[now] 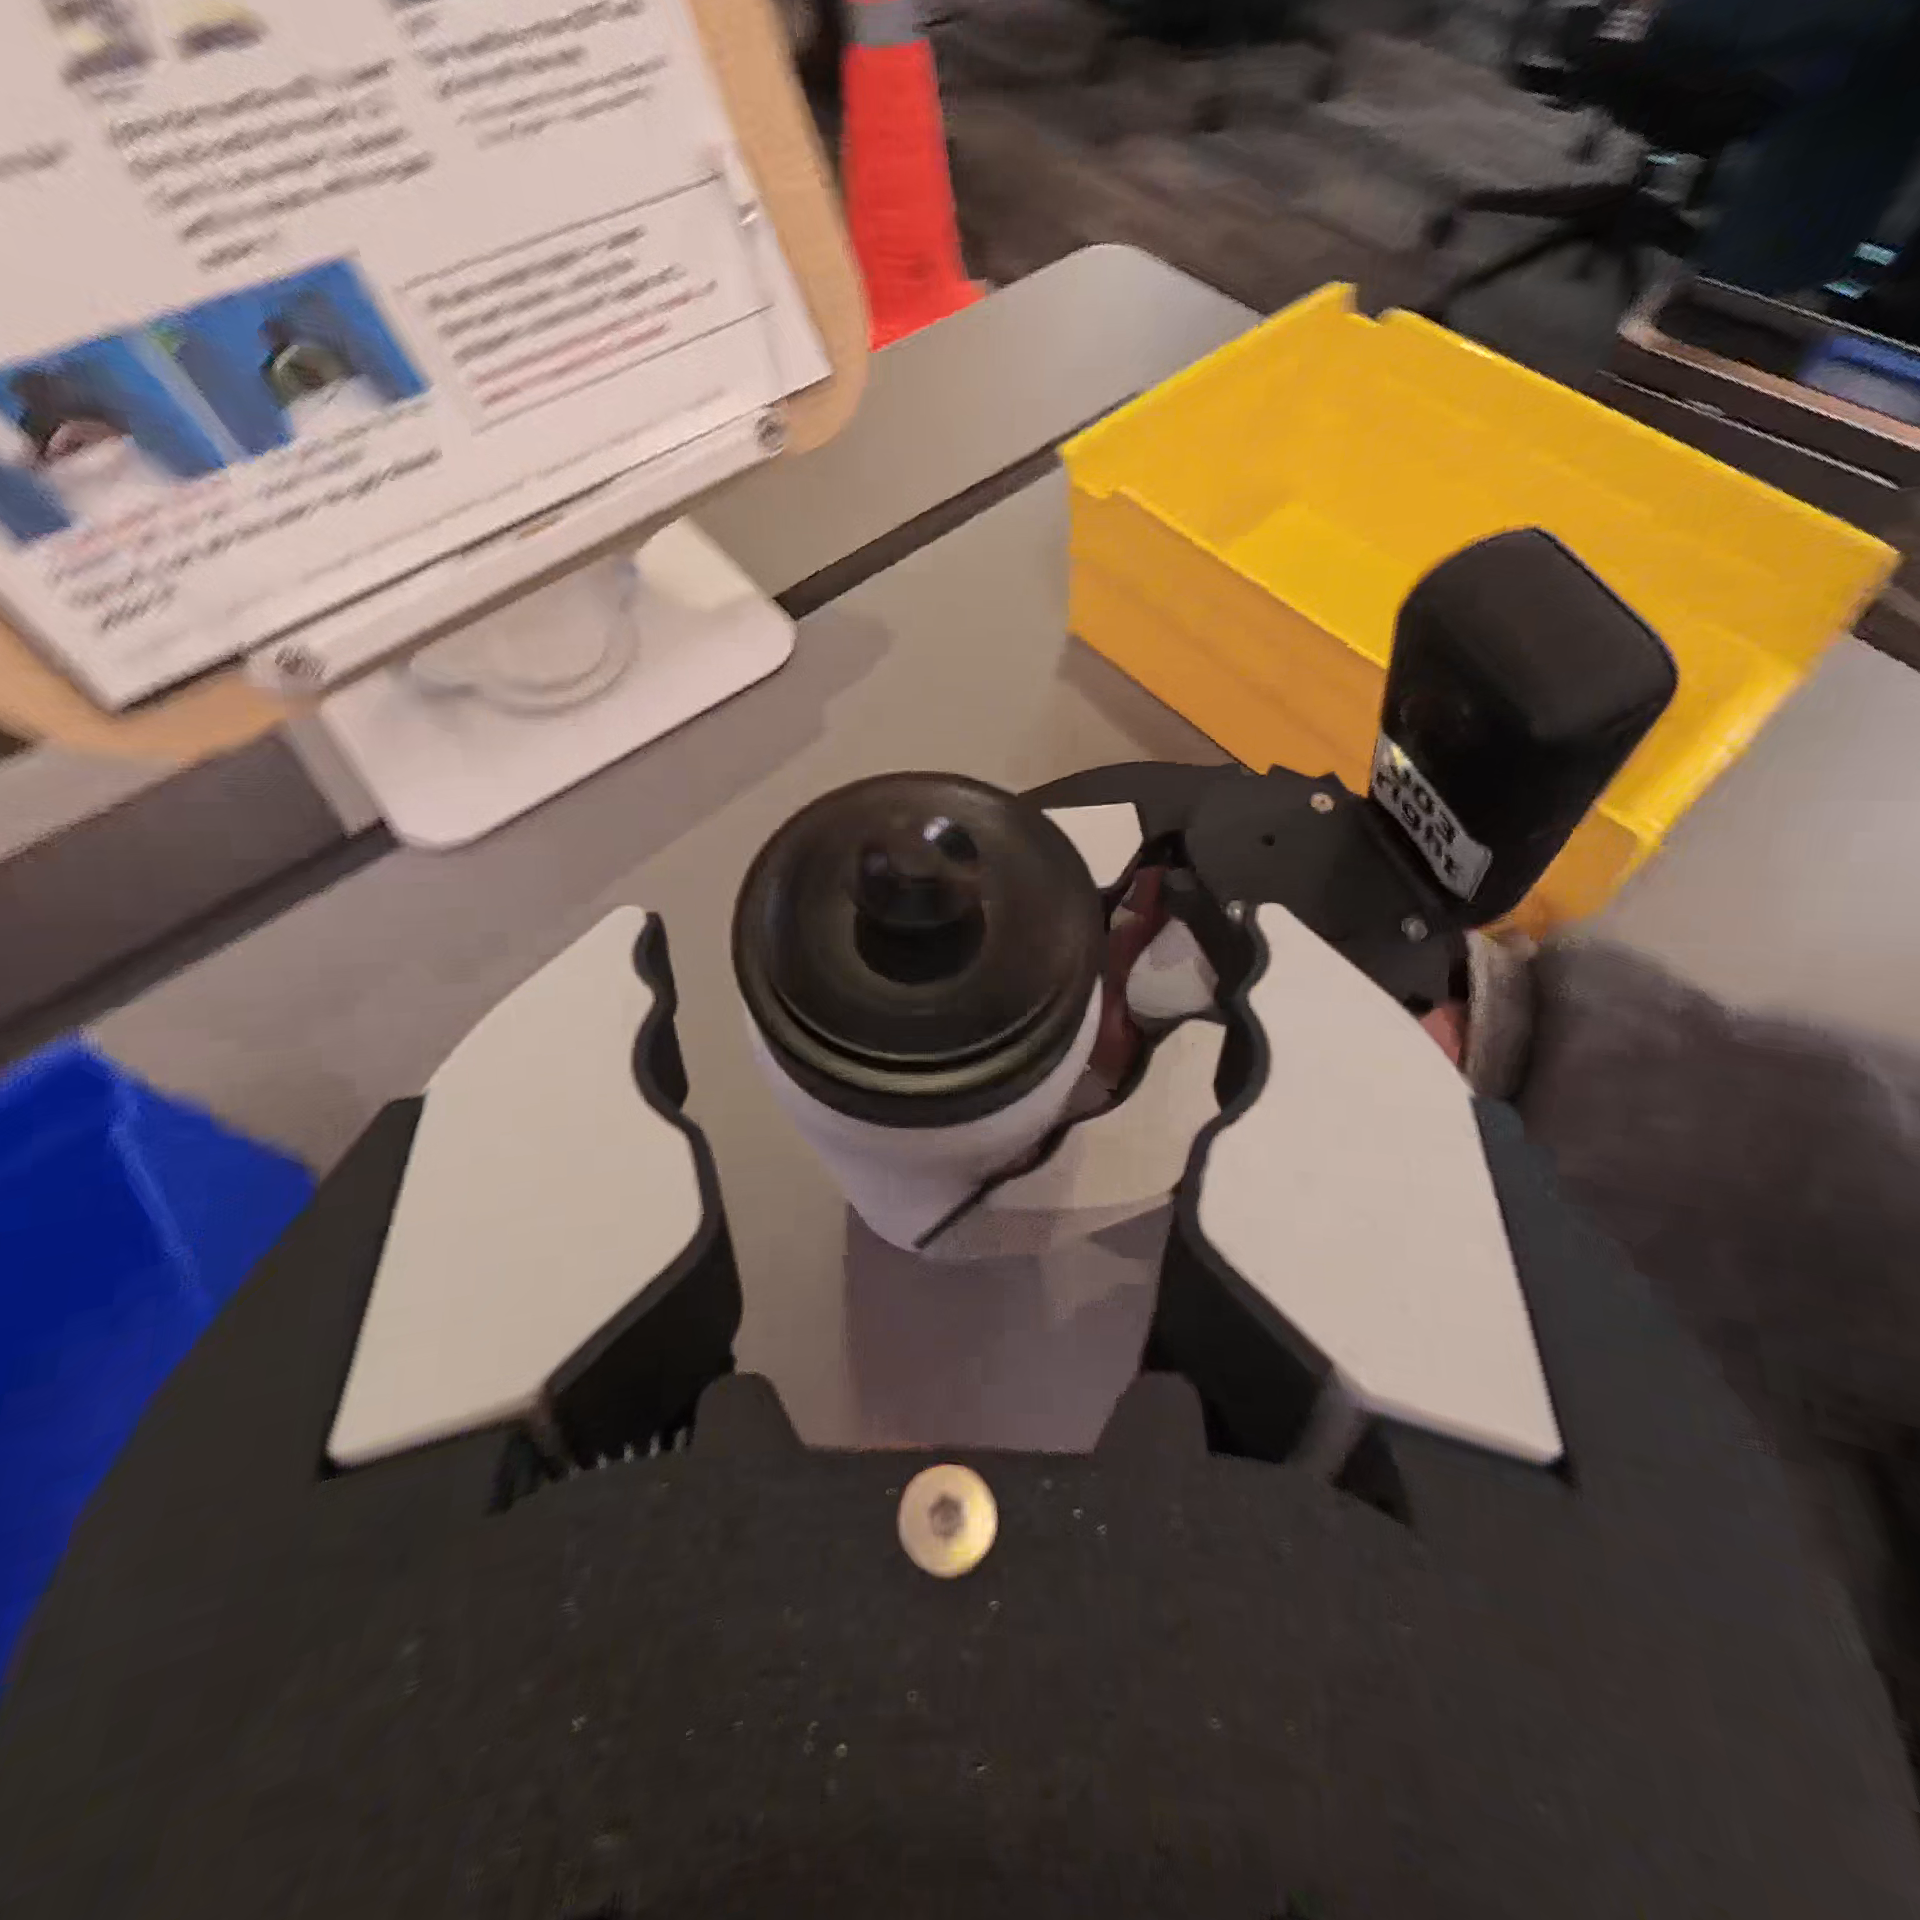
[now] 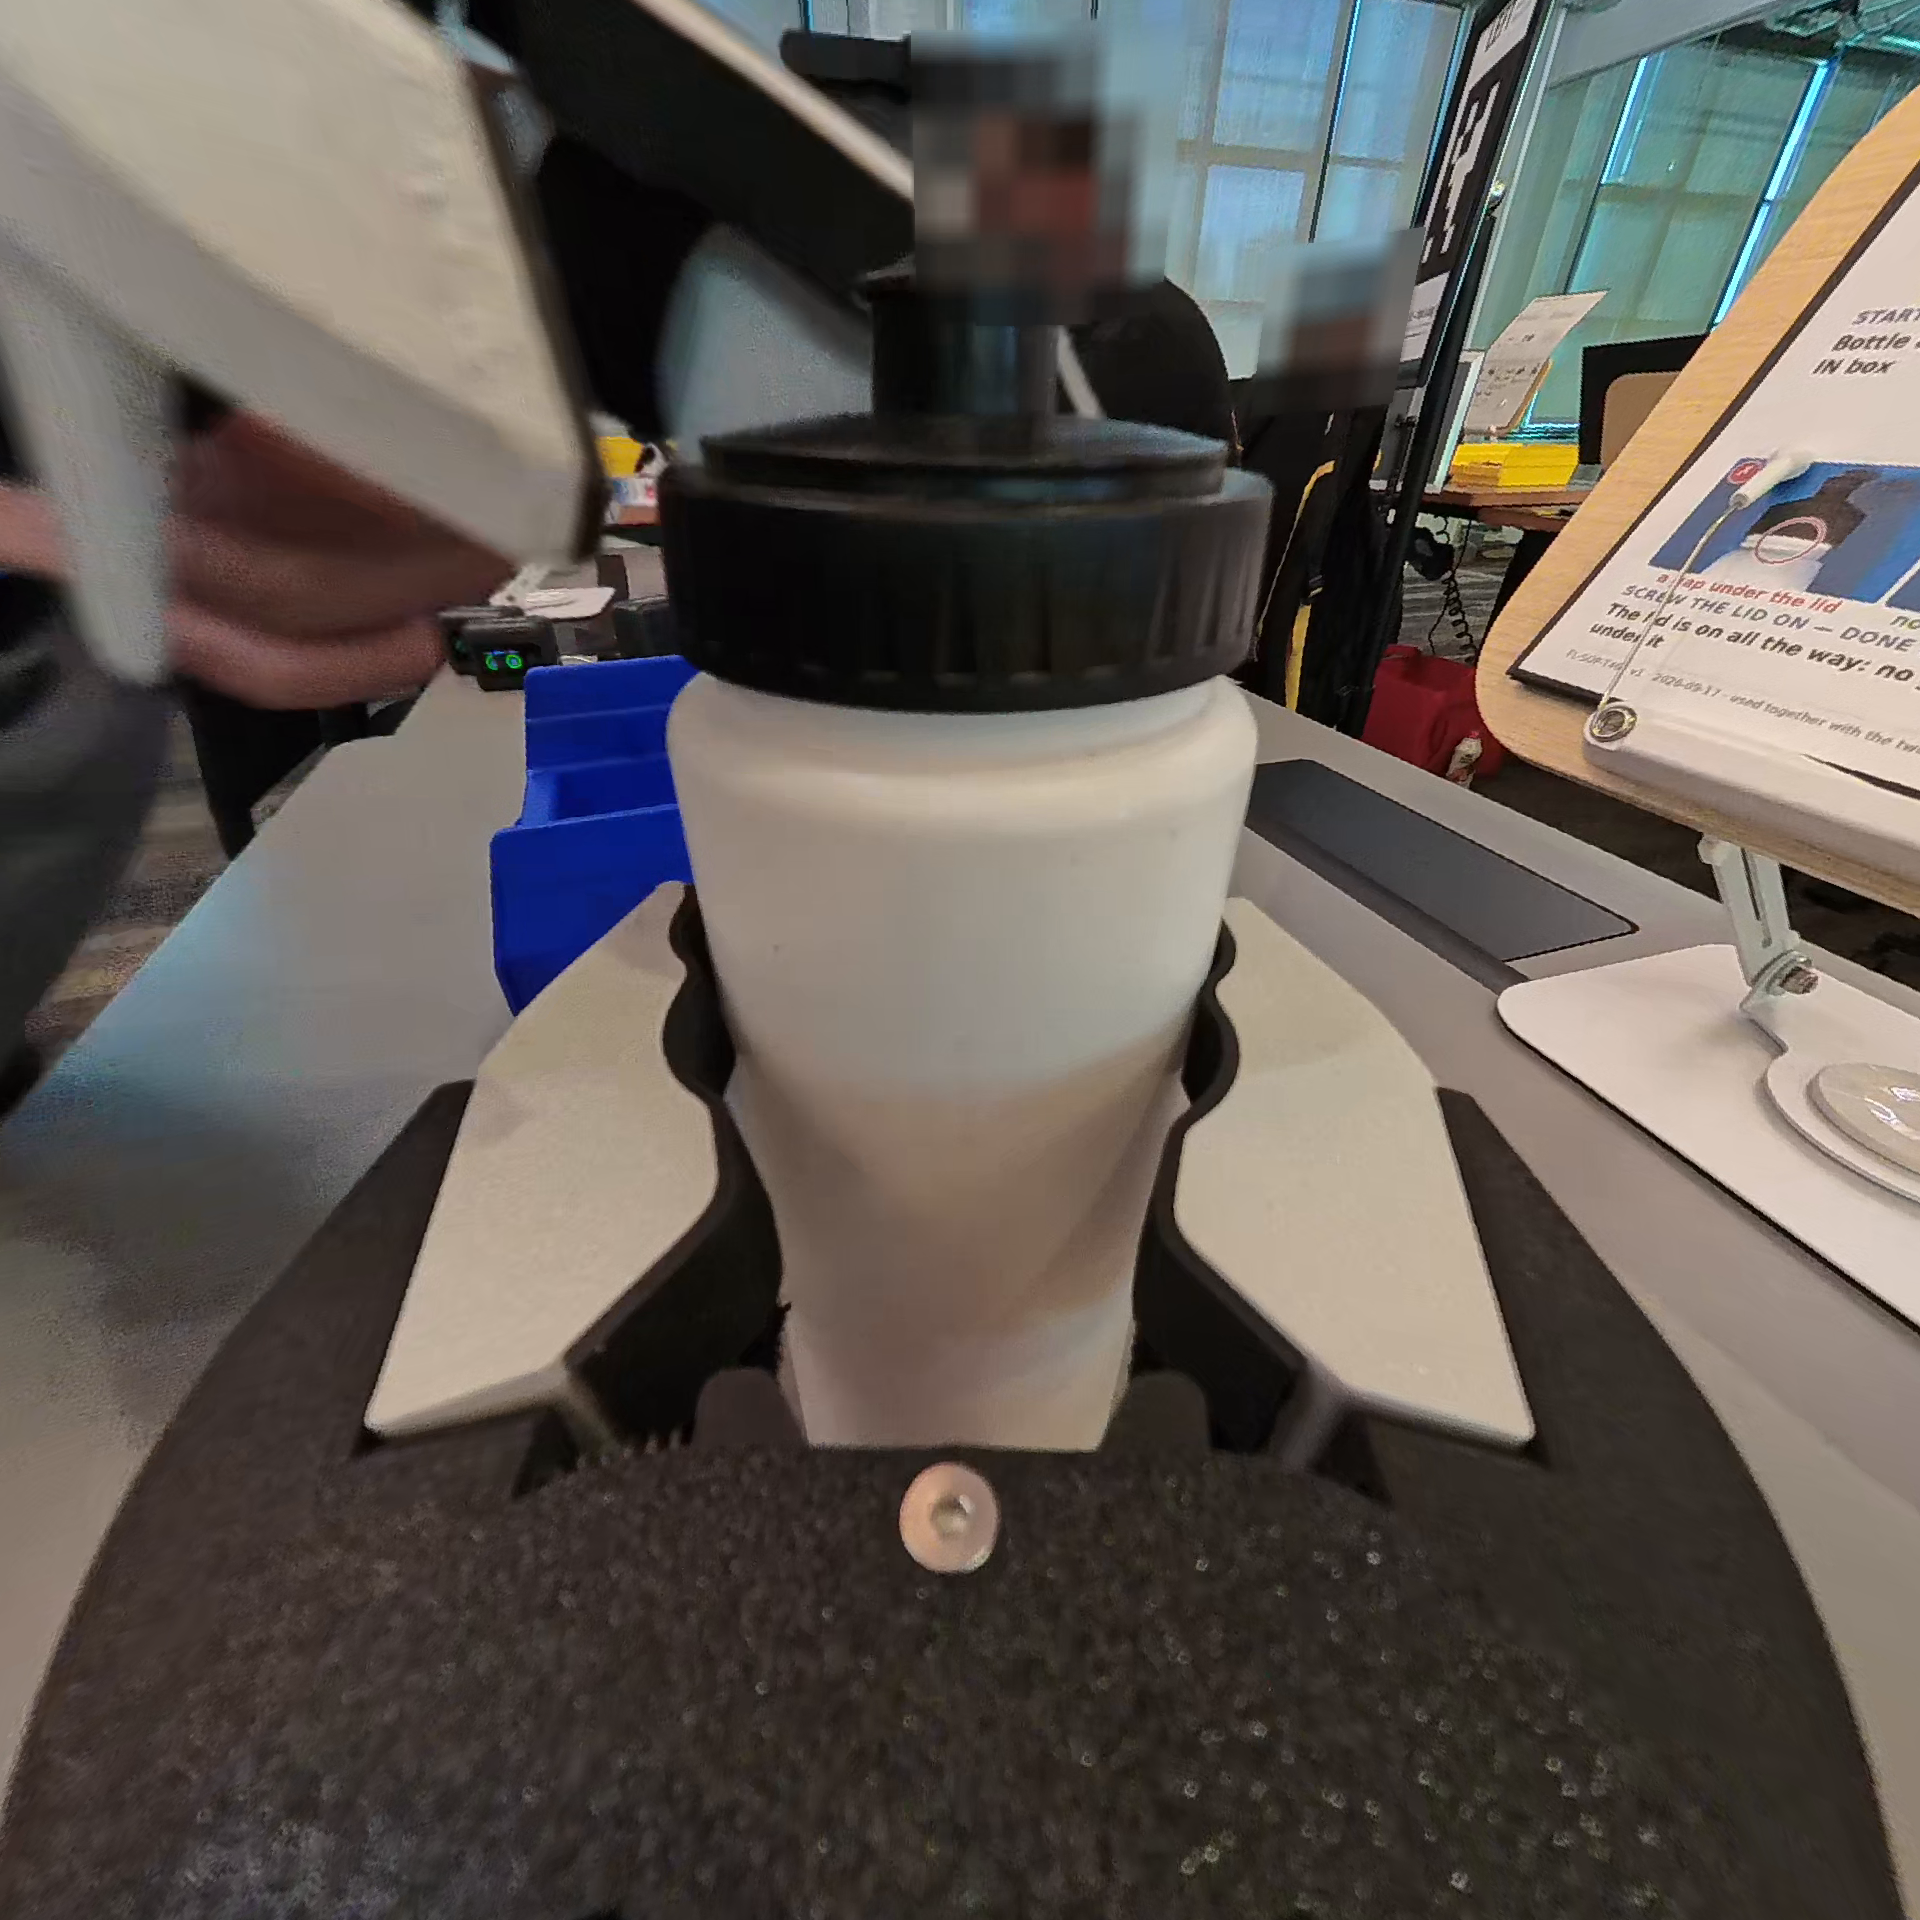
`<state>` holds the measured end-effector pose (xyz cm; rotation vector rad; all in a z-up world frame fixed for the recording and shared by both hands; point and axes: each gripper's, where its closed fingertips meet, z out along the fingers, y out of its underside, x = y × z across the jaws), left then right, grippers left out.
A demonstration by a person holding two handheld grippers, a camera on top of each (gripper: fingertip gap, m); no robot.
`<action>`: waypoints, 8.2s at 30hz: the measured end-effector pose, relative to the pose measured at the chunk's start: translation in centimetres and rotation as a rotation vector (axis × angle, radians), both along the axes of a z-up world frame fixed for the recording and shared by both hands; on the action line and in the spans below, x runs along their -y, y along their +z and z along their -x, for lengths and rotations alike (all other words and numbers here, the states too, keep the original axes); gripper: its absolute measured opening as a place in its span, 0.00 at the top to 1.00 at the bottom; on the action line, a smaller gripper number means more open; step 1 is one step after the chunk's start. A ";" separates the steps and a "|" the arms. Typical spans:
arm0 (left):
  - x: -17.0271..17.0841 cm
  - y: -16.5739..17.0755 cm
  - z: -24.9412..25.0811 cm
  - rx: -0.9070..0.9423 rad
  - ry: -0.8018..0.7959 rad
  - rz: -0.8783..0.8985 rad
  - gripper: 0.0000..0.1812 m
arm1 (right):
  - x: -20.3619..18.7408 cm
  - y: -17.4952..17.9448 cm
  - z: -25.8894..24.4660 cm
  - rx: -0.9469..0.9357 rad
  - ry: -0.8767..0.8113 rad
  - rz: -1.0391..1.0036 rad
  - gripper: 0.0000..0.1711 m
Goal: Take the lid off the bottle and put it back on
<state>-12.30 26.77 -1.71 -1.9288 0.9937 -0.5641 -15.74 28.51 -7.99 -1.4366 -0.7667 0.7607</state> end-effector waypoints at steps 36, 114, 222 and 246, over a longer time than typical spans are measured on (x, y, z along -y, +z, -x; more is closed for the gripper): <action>0.3 -3.2 1.8 -0.641 -0.777 0.160 0.58 | 0.5 -0.1 0.1 0.027 0.026 0.000 0.49; 0.2 -3.8 1.7 -1.036 -0.936 0.080 0.56 | 0.3 -0.2 0.3 0.040 0.001 0.016 0.49; -1.1 2.0 1.4 -0.627 -0.246 0.239 0.45 | 0.5 -0.1 1.3 0.034 0.008 0.013 0.49; 0.4 -1.6 2.0 -0.650 0.157 0.555 0.61 | 0.7 -0.1 1.2 0.042 -0.007 0.014 0.49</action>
